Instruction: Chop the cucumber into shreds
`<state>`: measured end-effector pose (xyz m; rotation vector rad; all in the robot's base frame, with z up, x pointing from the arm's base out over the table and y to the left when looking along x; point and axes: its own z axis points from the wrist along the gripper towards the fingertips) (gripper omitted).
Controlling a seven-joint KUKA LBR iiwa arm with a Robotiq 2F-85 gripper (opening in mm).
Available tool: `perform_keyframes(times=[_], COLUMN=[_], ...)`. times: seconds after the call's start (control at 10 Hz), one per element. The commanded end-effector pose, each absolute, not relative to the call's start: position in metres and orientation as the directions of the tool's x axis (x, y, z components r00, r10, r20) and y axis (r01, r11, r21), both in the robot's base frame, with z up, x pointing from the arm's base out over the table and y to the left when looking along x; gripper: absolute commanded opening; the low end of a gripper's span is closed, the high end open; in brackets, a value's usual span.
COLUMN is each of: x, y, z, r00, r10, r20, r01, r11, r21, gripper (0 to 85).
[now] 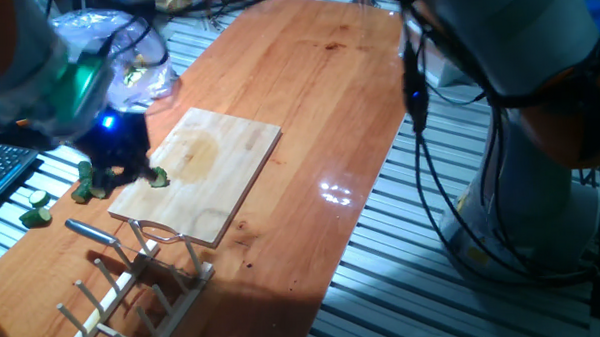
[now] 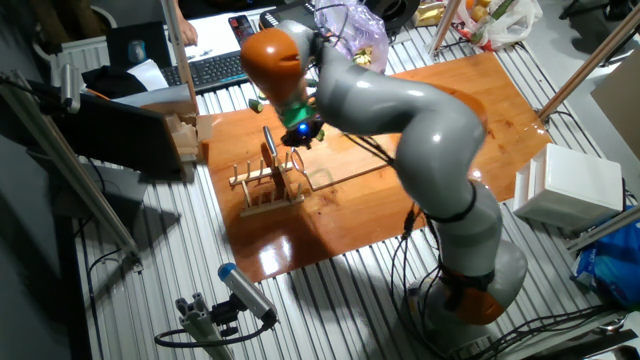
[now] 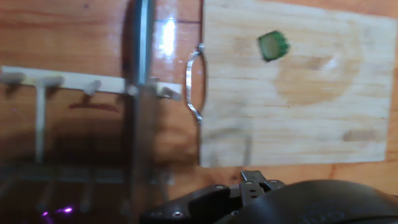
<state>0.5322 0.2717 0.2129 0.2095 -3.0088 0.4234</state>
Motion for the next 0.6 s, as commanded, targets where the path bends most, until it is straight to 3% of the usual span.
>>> perform_keyframes(times=[0.0, 0.5], x=[0.536, 0.535], y=[0.28, 0.305], z=[0.207, 0.176], r00=[-0.984, -0.982], r10=[-0.125, -0.132], r20=[0.123, 0.132], r01=[-0.152, -0.157], r11=[0.958, 0.967], r21=[-0.243, -0.201], gripper=[17.0, 17.0])
